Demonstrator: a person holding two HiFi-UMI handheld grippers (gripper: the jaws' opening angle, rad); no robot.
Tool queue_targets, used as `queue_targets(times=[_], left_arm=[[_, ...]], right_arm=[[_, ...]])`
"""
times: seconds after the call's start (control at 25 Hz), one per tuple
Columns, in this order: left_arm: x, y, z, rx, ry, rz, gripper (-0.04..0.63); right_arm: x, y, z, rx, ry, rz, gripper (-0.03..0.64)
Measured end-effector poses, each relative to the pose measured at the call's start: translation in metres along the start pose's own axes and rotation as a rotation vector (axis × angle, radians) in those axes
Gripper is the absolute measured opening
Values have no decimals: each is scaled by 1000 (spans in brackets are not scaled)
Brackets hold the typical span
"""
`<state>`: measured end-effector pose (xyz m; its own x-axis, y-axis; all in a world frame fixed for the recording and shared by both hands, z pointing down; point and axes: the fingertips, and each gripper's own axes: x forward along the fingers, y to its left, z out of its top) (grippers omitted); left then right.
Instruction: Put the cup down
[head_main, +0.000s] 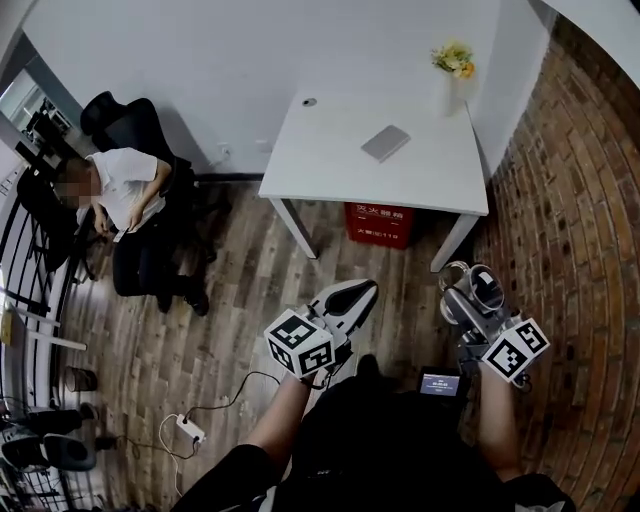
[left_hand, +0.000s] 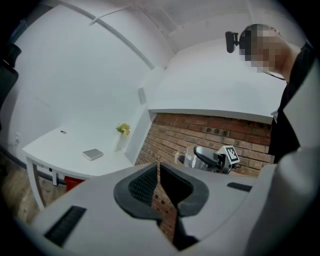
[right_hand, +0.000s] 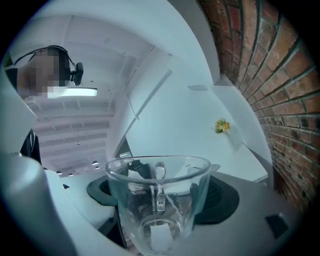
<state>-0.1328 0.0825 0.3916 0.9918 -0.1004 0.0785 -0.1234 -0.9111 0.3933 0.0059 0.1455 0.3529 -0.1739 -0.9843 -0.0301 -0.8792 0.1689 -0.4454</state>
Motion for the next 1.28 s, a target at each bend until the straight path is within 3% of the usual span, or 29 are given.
queue_targets(times=[0.52, 0.96, 1.28], left_arm=[[69, 92, 14, -38, 32, 2, 9], [190, 197, 69, -44, 40, 34, 9], [267, 252, 101, -57, 49, 42, 9]], right_arm=[[96, -78, 2, 26, 46, 4, 425], [226, -188, 49, 36, 75, 86, 425], [288, -256, 76, 56, 118, 125, 425]])
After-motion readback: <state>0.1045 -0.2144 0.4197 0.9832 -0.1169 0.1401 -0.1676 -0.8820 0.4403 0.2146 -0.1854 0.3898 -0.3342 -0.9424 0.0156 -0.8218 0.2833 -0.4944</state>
